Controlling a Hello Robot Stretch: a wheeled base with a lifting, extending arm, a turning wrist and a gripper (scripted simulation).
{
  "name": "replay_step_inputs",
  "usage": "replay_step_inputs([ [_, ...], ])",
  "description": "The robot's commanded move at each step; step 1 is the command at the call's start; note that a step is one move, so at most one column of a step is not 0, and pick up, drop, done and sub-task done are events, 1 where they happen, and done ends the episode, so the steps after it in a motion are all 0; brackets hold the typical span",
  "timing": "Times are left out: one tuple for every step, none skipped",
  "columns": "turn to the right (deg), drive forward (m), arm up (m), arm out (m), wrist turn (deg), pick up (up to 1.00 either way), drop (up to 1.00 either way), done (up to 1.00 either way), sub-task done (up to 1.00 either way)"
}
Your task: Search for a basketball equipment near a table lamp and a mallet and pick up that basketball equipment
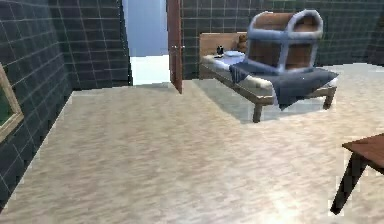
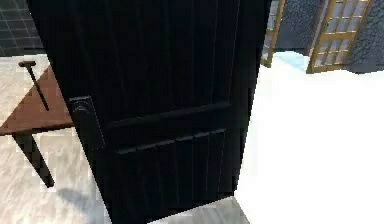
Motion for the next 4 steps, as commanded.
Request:
replay_step_inputs([
  [0.0, 0.45, 0.0, 0.0, 0.0, 0.0, 0.0, 0.0, 0.0],
  [45.0, 0.0, 0.0, 0.0, 0.0, 0.0, 0.0, 0.0, 0.0],
  [0.0, 0.5, 0.0, 0.0, 0.0, 0.0, 0.0, 0.0, 0.0],
  [-24.0, 0.0, 0.0, 0.0, 0.0, 0.0, 0.0, 0.0, 0.0],
])
